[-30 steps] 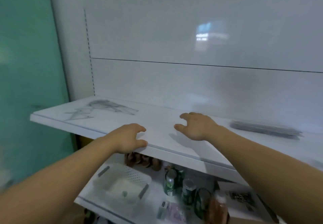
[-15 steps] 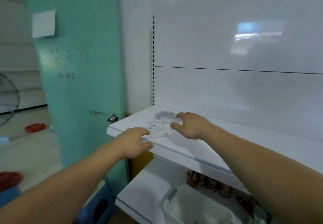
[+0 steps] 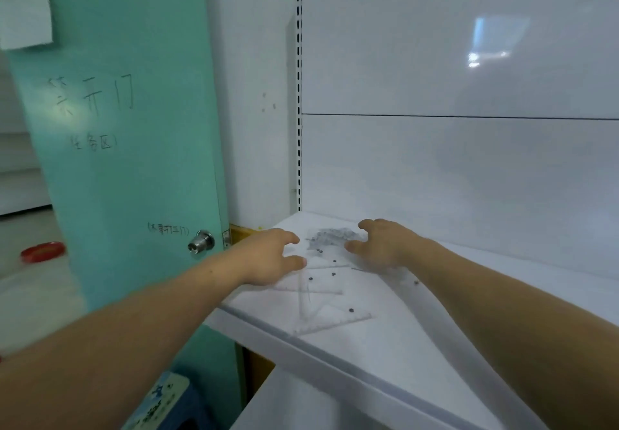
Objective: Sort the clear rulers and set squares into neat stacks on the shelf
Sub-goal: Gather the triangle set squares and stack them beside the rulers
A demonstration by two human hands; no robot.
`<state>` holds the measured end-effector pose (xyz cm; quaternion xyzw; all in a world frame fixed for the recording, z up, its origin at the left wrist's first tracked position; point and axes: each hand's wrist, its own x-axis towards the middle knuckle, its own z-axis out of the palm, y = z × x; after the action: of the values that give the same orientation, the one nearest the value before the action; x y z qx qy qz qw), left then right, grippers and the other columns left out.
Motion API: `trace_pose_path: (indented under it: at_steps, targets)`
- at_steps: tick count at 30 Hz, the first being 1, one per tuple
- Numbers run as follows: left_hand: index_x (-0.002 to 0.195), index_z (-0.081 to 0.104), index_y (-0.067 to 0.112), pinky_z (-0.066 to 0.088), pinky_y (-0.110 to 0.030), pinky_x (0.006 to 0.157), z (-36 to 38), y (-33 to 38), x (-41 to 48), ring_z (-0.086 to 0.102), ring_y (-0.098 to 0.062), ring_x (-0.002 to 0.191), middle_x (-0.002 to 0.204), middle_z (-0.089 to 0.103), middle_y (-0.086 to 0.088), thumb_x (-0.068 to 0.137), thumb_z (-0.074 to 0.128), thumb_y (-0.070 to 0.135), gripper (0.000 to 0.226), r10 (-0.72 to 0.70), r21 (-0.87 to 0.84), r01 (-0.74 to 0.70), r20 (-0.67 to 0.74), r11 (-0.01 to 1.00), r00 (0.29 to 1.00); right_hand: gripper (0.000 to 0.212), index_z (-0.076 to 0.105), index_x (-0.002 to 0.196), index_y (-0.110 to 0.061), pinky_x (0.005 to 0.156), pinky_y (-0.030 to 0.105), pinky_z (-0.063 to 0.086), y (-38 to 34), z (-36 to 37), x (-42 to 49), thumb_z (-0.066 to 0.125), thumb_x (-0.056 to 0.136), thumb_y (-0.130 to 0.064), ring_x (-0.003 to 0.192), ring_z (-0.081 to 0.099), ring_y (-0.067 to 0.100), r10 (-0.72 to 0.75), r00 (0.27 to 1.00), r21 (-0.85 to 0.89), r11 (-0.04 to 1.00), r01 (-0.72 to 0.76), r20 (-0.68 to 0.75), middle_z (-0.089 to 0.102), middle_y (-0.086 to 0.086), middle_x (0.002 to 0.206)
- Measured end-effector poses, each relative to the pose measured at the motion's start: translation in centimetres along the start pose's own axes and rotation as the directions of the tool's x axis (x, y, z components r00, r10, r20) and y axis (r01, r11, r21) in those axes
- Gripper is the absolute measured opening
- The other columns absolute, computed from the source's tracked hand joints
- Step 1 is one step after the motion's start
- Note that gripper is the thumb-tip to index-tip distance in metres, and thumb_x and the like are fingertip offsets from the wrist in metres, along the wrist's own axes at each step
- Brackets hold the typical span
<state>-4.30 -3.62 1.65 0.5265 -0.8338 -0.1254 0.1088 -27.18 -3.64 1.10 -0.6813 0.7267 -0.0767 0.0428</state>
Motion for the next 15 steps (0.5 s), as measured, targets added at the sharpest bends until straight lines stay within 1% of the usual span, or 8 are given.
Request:
trace_pose_path:
  at_steps: [3, 5, 7, 9, 10, 12, 14, 15]
  targets:
    - [0.143, 0.034, 0.026, 0.027, -0.029, 0.108, 0.2, -0.5, 4.0, 0.033, -0.017, 0.137, 0.153, 0.030, 0.005, 0.090, 0.052, 0.050, 0.061, 0.031, -0.010, -0.031, 0.015, 0.999, 0.999, 0.076, 0.028, 0.146, -0.014, 0.110, 0.040, 0.031, 0.4, 0.1, 2.3, 0.039, 0.090, -0.063, 0.138, 0.032, 0.026, 0.032, 0.997, 0.001, 0.999, -0.033, 0.074, 0.031, 0.006, 0.152]
    - [0.145, 0.031, 0.026, 0.024, -0.028, 0.110, 0.8, -0.6, 6.0, 0.029, -0.016, 0.139, 0.154, 0.027, 0.007, 0.090, 0.051, 0.051, 0.064, 0.057, 0.001, -0.057, 0.041, 0.998, 0.998, 0.073, 0.037, 0.142, -0.012, 0.108, 0.038, 0.033, 0.4, 0.2, 3.1, 0.042, 0.090, -0.061, 0.135, 0.036, 0.026, 0.053, 0.994, -0.007, 0.999, -0.052, 0.098, 0.037, 0.007, 0.148]
    - [0.147, 0.026, 0.026, 0.020, -0.027, 0.113, 1.3, -0.9, 7.6, 0.025, -0.013, 0.141, 0.155, 0.023, 0.008, 0.090, 0.051, 0.053, 0.068, 0.092, -0.002, -0.092, 0.067, 0.996, 0.994, 0.066, 0.045, 0.137, -0.011, 0.104, 0.036, 0.036, 0.5, 0.2, 4.1, 0.050, 0.088, -0.056, 0.129, 0.042, 0.025, 0.051, 0.996, 0.025, 0.998, -0.053, 0.075, 0.046, 0.007, 0.141]
    - [0.148, 0.024, 0.029, 0.018, -0.027, 0.114, 1.6, -1.3, 9.0, 0.023, -0.012, 0.142, 0.156, 0.020, 0.010, 0.089, 0.050, 0.056, 0.070, 0.128, -0.022, -0.127, 0.088, 0.992, 0.988, 0.061, 0.047, 0.135, -0.015, 0.103, 0.033, 0.038, 0.7, 0.0, 4.9, 0.059, 0.086, -0.050, 0.123, 0.047, 0.023, 0.048, 0.998, 0.103, 0.993, -0.052, 0.044, 0.052, 0.004, 0.134]
    - [0.147, 0.026, 0.030, 0.019, -0.027, 0.113, 1.6, -1.5, 9.6, 0.024, -0.012, 0.141, 0.156, 0.022, 0.011, 0.088, 0.051, 0.056, 0.069, 0.146, -0.031, -0.144, 0.098, 0.989, 0.984, 0.059, 0.049, 0.135, -0.017, 0.101, 0.031, 0.039, 0.8, -0.1, 5.1, 0.061, 0.086, -0.047, 0.120, 0.049, 0.022, 0.050, 0.998, 0.132, 0.990, -0.054, 0.035, 0.054, 0.003, 0.131]
    - [0.144, 0.033, 0.031, 0.025, -0.027, 0.110, 1.6, -1.8, 10.7, 0.033, -0.013, 0.137, 0.152, 0.030, 0.009, 0.087, 0.053, 0.055, 0.065, 0.182, -0.023, -0.180, 0.122, 0.983, 0.976, 0.048, 0.055, 0.129, -0.018, 0.096, 0.026, 0.039, 0.8, -0.1, 5.2, 0.061, 0.088, -0.041, 0.115, 0.052, 0.020, 0.060, 0.998, 0.128, 0.990, -0.061, 0.009, 0.058, 0.002, 0.125]
    - [0.141, 0.040, 0.029, 0.031, -0.026, 0.106, 1.6, -2.0, 11.7, 0.041, -0.014, 0.129, 0.147, 0.038, 0.006, 0.086, 0.056, 0.052, 0.061, 0.227, -0.010, -0.228, 0.144, 0.974, 0.963, 0.040, 0.062, 0.119, -0.016, 0.090, 0.025, 0.041, 0.8, 0.1, 5.1, 0.059, 0.088, -0.040, 0.108, 0.055, 0.019, 0.099, 0.995, 0.112, 0.989, -0.099, 0.002, 0.062, 0.002, 0.119]
    - [0.139, 0.042, 0.029, 0.034, -0.025, 0.102, 1.5, -2.1, 12.1, 0.045, -0.015, 0.124, 0.143, 0.042, 0.005, 0.086, 0.059, 0.049, 0.060, 0.249, -0.022, -0.248, 0.148, 0.968, 0.957, 0.038, 0.064, 0.113, -0.014, 0.088, 0.027, 0.043, 0.8, 0.2, 4.9, 0.059, 0.087, -0.043, 0.103, 0.057, 0.019, 0.120, 0.993, 0.114, 0.986, -0.121, 0.016, 0.065, 0.002, 0.113]
